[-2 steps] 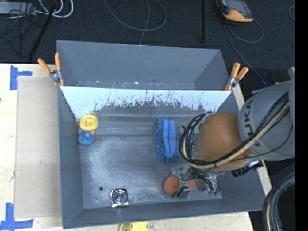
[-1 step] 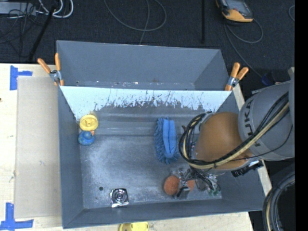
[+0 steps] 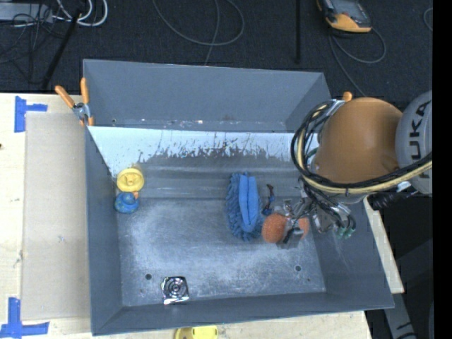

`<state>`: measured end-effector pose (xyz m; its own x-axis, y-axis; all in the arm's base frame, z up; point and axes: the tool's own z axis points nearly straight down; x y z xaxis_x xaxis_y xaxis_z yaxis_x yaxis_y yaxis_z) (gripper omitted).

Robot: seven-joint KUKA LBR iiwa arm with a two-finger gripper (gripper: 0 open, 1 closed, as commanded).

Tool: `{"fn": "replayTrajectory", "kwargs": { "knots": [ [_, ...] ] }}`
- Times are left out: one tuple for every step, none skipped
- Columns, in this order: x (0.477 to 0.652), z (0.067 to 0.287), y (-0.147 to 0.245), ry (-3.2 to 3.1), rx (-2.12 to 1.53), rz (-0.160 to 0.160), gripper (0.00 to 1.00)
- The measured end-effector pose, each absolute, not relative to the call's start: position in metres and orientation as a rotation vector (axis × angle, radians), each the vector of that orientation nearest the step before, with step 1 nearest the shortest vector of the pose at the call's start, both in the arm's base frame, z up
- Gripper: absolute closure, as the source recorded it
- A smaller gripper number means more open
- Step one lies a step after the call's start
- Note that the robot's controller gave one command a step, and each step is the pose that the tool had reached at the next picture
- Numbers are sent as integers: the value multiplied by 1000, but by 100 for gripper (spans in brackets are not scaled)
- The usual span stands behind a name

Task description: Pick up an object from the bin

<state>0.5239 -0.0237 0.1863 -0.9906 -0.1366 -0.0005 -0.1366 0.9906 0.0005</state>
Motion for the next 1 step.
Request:
{"fn": "replayTrajectory", "kwargs": {
  "knots": [
    [524, 186, -24, 3134, -214, 1, 100]
  ]
}}
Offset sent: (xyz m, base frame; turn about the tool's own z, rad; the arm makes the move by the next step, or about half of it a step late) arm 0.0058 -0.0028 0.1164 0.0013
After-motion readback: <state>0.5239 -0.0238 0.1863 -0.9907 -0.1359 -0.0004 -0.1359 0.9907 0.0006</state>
